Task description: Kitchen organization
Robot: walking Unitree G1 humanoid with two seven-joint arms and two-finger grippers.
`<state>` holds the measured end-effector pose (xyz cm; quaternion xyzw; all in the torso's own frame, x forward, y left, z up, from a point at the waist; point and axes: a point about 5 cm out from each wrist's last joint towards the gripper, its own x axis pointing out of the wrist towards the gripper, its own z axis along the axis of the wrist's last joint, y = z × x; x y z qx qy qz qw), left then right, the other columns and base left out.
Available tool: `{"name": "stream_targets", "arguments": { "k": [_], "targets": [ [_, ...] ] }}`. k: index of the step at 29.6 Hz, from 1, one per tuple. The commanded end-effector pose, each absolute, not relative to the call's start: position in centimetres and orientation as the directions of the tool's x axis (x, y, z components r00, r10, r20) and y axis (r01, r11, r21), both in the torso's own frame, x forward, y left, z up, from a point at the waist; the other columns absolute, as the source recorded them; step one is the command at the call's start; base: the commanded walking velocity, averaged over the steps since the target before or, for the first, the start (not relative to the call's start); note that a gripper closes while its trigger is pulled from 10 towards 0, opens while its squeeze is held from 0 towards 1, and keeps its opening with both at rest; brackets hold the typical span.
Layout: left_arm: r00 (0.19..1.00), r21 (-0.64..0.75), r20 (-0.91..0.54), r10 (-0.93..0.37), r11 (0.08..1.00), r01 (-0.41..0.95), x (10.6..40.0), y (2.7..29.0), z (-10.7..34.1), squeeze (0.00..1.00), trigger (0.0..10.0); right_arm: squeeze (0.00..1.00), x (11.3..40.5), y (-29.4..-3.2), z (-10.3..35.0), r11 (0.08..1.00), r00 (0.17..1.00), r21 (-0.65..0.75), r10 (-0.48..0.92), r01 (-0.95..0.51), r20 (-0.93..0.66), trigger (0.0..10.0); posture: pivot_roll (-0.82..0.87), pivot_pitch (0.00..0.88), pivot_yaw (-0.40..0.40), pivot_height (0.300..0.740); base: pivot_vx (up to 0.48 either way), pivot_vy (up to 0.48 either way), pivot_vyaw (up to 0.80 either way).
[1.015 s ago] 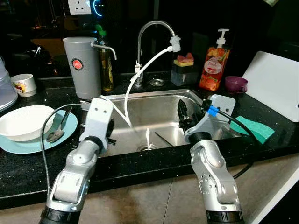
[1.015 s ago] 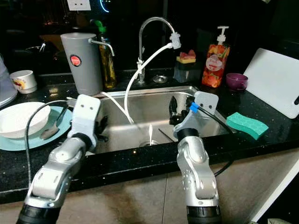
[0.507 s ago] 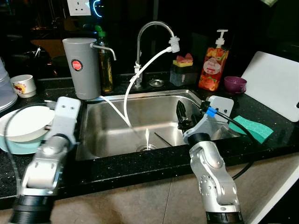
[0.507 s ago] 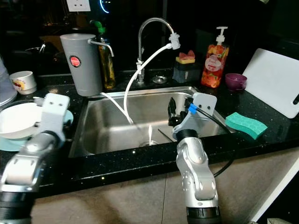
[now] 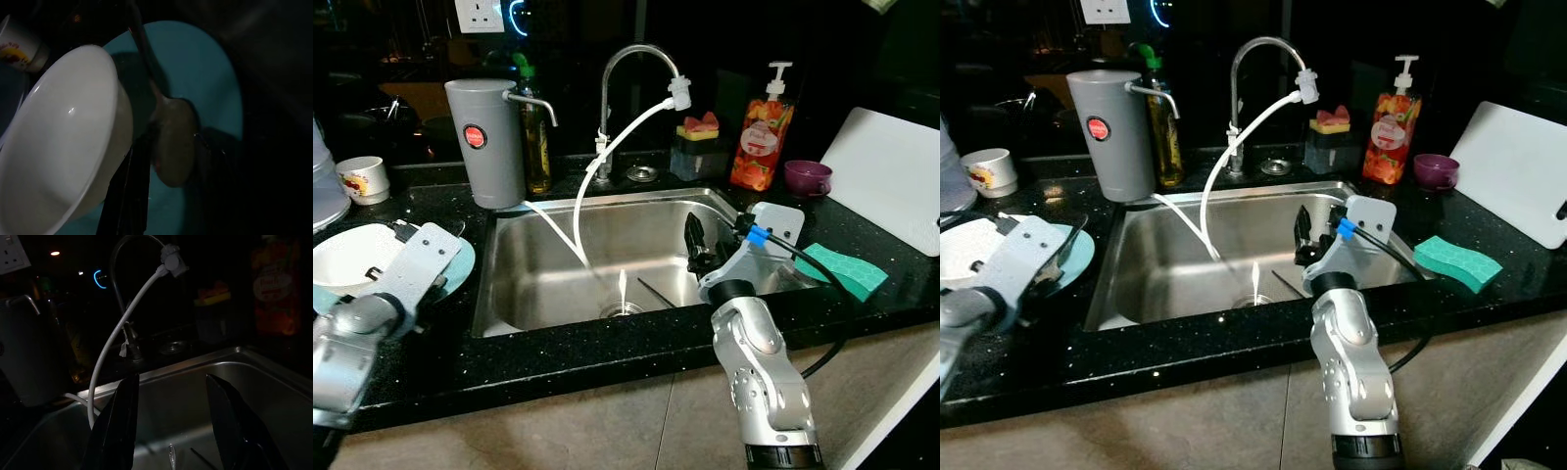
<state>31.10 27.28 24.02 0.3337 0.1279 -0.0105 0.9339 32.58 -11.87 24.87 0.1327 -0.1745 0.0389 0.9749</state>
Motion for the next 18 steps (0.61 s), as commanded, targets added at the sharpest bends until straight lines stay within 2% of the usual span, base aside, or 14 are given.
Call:
{"name": "stream_targets", "arguments": {
  "k": [1, 8, 18],
  "targets": [
    [0.959, 0.638, -0.281, 0.028, 0.752, 0.165, 30.8, 27.1, 24.2, 0.00, 10.0, 0.00, 32.6, -11.9, 24.7, 0.961, 0.938, 0.249, 0.024, -0.117, 0.346, 10.0, 0.17, 0.065, -0.001, 0.740, 0.000, 0.000, 0.00],
    [0.921, 0.701, -0.387, -0.035, 0.638, 0.319, 30.6, 27.5, 24.4, 0.00, 10.0, 0.00, 32.7, -11.6, 24.7, 0.958, 0.937, 0.260, 0.024, -0.121, 0.349, 10.0, 0.19, 0.066, 0.000, 0.740, 0.000, 0.000, 0.00],
    [0.901, 0.751, -0.434, 0.014, 0.558, 0.353, 31.5, 28.9, 24.0, 0.00, 10.0, 0.00, 32.6, -11.7, 24.8, 0.958, 0.936, 0.265, 0.013, -0.113, 0.352, 10.0, 0.18, 0.065, 0.008, 0.740, 0.000, 0.000, 0.00]
  ]
}}
